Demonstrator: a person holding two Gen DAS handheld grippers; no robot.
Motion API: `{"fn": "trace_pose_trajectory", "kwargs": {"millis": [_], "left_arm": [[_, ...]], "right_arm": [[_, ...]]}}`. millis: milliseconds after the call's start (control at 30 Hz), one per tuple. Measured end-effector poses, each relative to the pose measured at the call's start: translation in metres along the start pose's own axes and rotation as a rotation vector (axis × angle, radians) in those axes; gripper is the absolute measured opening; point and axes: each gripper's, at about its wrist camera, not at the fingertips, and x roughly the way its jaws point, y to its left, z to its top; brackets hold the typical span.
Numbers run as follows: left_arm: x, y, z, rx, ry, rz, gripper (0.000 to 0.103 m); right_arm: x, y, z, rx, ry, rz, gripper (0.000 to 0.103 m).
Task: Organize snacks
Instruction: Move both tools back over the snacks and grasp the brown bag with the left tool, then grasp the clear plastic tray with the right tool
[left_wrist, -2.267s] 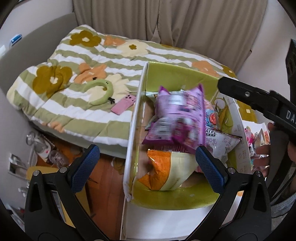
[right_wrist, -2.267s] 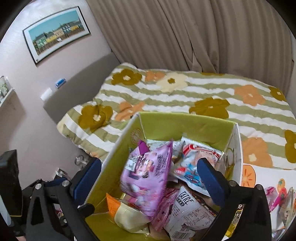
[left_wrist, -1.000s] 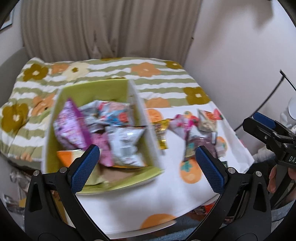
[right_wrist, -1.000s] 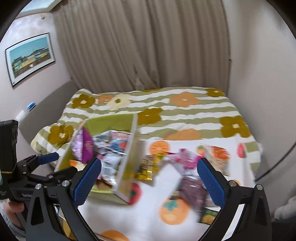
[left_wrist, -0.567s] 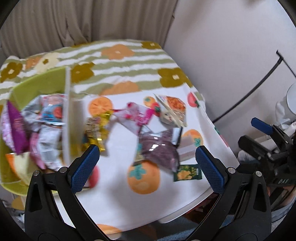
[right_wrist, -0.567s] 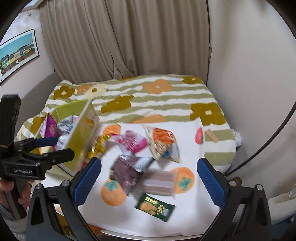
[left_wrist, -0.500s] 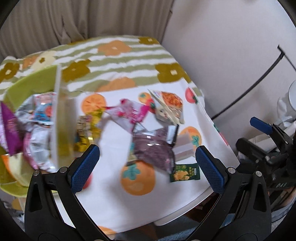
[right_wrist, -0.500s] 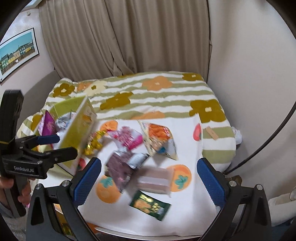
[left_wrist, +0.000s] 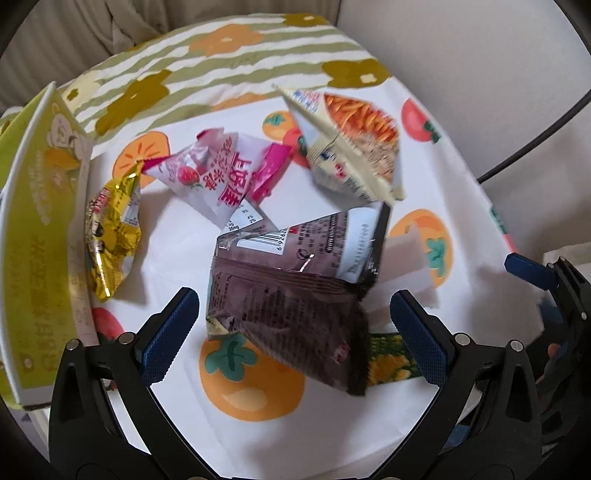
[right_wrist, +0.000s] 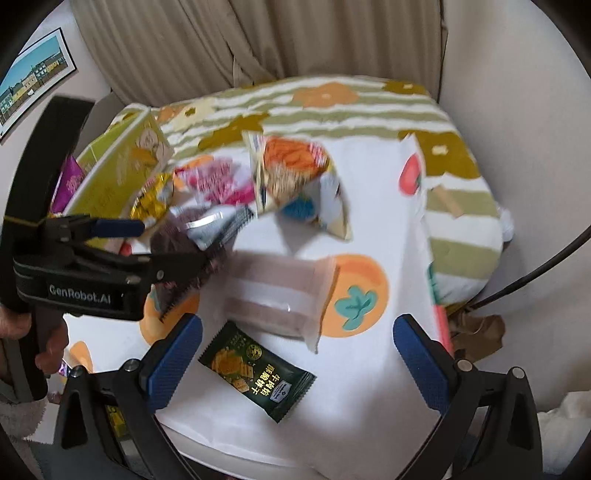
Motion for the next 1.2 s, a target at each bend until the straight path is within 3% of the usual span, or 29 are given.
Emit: {"fn": "trace_pose_trajectory", "kwargs": {"millis": [267,433,600,1200], "left_arm": [[0.022,0.010,0.001,0.006,0.023,0.026,0.102],[0.024,0.019,-0.001,0.011,0.032,0.021,0.084],[0.022,0.033,-0.002,-0.023,0.034,-0.013,0.079],[-0.004,0.059,-0.010,-0.044,0.010,-0.057,0.078]], "right_arm": [[0.035,0.012,-0.007,-0.041,0.058,-0.005,0.103],[0.047,0.017,-0.007,-0.045,0.085,-0.005,0.103],[0.056,0.024,-0.003,-0.025,0.097,-0.038,0.103],[0.092,0.042,0.018,0.072,0.090,-0.138,0.103]]}}
